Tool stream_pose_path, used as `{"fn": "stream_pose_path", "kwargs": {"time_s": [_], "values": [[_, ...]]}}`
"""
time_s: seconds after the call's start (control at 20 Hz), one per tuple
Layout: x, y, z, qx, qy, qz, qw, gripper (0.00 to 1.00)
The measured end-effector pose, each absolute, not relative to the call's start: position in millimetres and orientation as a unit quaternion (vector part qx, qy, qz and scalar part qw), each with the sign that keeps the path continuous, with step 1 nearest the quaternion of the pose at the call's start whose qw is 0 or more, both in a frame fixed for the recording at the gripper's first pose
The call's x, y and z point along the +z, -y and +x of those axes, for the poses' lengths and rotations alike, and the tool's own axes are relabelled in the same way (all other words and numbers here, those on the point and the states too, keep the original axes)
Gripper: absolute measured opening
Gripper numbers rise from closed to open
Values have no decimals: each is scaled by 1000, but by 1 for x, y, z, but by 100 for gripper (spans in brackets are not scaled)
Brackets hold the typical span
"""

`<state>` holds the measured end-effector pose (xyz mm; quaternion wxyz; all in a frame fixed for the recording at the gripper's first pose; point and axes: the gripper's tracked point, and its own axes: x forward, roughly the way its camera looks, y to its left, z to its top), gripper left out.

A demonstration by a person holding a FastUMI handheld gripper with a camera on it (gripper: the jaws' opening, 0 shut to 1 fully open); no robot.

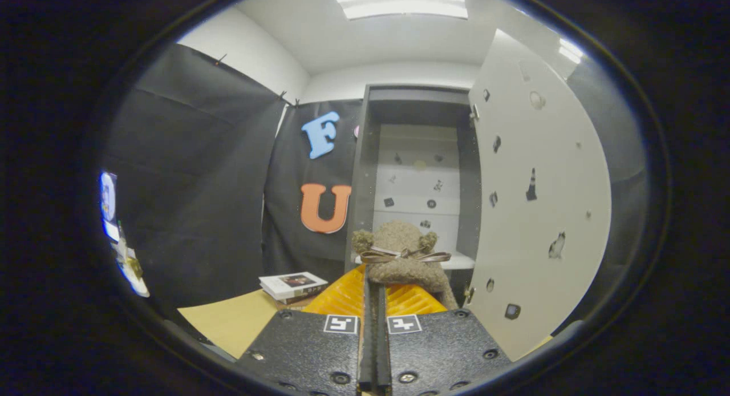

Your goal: Open the shoe cabinet door, grab the shoes and put them into the shoe cabinet, then close the shoe cabinet door.

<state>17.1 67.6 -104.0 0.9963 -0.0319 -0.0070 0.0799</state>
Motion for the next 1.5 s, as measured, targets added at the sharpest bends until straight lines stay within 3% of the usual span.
{"fn": "stream_pose_path", "kwargs": {"time_s": [0.45, 0.7, 1.05, 1.5], "values": [[19, -58, 59, 78, 21, -52, 995, 6], [43, -42, 113, 50, 4, -70, 996, 6], [44, -27, 211, 33, -18, -64, 997, 6], [-23, -19, 333, 29, -93, -97, 991, 6]]}}
